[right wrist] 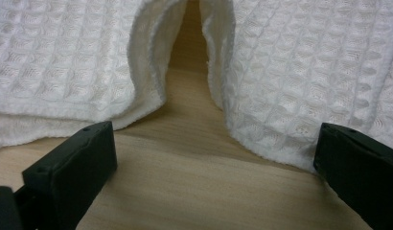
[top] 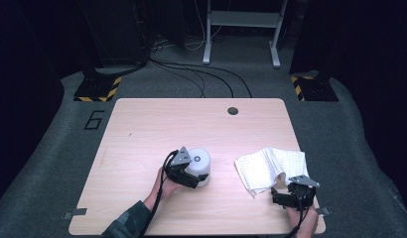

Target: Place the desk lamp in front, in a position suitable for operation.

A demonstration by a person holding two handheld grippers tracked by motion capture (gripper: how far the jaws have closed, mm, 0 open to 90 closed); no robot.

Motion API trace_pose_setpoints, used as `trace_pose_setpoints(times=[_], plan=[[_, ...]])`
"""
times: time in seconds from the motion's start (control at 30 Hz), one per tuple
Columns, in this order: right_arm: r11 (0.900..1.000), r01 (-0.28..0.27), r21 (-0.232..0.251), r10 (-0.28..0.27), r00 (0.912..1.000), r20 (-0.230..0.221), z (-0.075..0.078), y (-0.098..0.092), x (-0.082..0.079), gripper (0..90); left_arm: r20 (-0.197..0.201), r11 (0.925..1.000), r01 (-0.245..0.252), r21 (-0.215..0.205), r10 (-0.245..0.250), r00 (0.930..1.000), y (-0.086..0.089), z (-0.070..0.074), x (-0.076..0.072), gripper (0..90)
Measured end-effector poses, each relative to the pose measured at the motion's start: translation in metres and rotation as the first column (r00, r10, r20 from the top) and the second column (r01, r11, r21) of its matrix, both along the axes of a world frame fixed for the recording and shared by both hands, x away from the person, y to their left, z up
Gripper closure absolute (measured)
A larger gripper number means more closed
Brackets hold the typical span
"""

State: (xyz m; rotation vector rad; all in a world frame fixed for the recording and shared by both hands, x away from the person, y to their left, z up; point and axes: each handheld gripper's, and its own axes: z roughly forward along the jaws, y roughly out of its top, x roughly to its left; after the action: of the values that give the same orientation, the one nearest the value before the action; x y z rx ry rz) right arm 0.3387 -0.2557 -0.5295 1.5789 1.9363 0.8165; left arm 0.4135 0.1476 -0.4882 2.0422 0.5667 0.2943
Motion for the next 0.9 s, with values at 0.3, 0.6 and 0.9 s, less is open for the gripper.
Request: trace_pose_setpoints(times=[0.3, 0.6, 0.9], plan=[[1.000, 0.000, 0.001, 0.000, 1.0000, 0.003, 0.000, 0.000, 0.000, 0.4, -0.002, 0.9998, 0.016, 0.009, -0.016, 0.9999, -0.002, -0.008, 0.000, 8.2], [1.000, 0.000, 0.000, 0.000, 1.0000, -0.001, 0.000, 0.000, 0.000, 0.5, 0.005, 0.9994, 0.028, -0.019, -0.028, 0.9996, 0.000, -0.010, -0.001, 7.6], [1.000, 0.000, 0.000, 0.000, 1.0000, 0.002, 0.000, 0.000, 0.000, 0.5, 0.004, 0.9990, 0.018, -0.042, -0.018, 0.9998, 0.005, -0.014, -0.003, 3.2]])
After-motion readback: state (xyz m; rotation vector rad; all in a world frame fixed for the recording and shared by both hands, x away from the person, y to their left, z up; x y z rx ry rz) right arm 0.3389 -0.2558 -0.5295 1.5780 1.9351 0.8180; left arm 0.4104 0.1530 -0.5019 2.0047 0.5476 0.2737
